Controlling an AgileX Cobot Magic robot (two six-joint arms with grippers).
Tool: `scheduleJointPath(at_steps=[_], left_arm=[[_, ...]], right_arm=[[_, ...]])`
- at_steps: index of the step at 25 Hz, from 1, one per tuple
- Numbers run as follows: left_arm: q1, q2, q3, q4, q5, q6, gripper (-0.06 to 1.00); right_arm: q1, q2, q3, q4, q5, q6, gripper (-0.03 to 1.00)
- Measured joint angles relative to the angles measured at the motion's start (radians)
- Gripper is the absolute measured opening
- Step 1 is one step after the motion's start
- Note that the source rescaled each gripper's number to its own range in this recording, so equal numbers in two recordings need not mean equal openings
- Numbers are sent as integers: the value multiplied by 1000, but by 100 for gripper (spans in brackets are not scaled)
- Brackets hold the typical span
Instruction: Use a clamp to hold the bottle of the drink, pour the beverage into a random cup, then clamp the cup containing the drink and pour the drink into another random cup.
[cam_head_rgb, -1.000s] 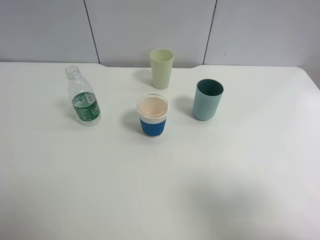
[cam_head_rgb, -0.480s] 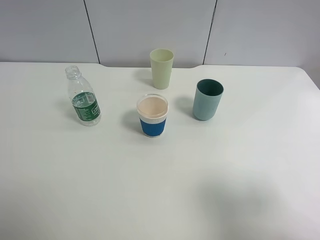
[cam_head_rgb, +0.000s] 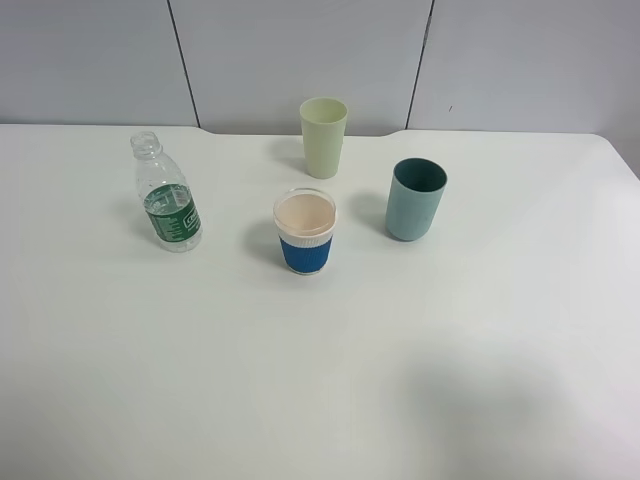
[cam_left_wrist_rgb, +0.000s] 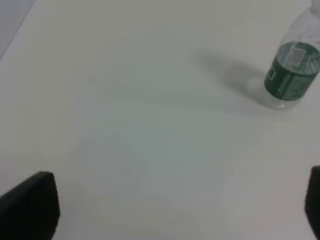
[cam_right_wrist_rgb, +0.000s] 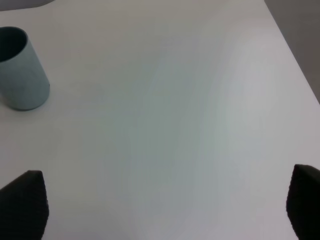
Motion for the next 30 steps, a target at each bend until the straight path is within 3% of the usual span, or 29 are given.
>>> scheduleJointPath(at_steps=[30], left_arm=[[0, 0, 0, 0, 0, 0, 100]], right_arm=[[0, 0, 0, 0, 0, 0, 84]])
